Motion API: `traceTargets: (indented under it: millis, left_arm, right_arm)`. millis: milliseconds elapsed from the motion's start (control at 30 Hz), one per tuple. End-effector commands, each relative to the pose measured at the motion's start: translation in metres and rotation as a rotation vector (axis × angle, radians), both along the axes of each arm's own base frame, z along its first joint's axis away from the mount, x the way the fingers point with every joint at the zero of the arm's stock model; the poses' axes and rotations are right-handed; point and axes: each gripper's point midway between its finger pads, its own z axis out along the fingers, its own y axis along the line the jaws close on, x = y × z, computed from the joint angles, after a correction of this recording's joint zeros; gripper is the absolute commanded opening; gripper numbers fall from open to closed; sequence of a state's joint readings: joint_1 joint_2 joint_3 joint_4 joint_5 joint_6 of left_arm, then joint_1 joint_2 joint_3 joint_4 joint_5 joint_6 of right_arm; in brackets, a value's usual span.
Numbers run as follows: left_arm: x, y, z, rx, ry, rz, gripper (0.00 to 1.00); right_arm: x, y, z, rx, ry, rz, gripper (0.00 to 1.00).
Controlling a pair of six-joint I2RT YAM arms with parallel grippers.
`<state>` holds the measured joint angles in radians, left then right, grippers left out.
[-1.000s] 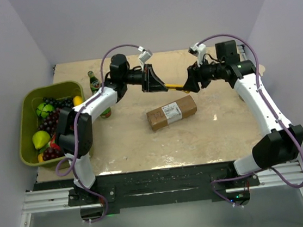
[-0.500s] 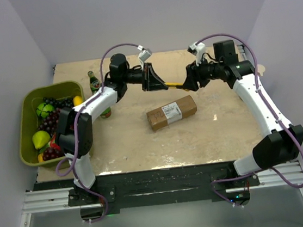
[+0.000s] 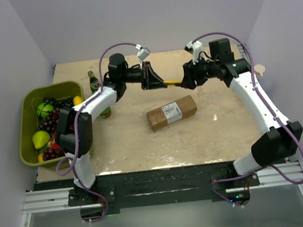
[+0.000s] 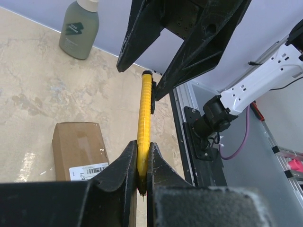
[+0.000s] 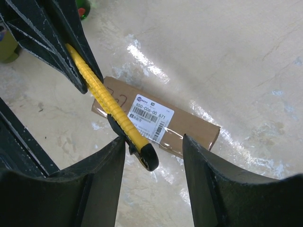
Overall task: Unpack the express box
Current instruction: Pick up the knife from the center of the board.
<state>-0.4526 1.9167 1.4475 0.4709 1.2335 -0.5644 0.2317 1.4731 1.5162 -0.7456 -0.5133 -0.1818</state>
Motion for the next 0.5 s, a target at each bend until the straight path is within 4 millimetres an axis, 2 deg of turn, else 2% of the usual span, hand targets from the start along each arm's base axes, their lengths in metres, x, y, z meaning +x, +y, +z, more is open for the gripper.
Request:
traceTargets:
  millis: [0,133,333,467]
  left_arm:
    - [-0.046,-0.009,0.038,-0.062,-0.126,-0.213,0.00]
    - [-0.045,-0.011,0.039,-0.065,-0.128,-0.218,0.00]
    - [-0.040,-0.016,0.039,-0.064,-0.140,-0.194,0.00]
    - [-0.034,-0.013,0.037,-0.054,-0.132,-0.170,0.00]
  right_arm:
    - [0.043,0.007,0.016,-0.010,-0.119,-0.060,0.54]
    - [0.044,0.026,0.015,-0.017,-0.124,-0.017,0.54]
    - [0.043,0.044,0.010,-0.047,-0.130,0.007,0.53]
    - [0.048,0.036,0.020,-0.074,-0.165,-0.018,0.53]
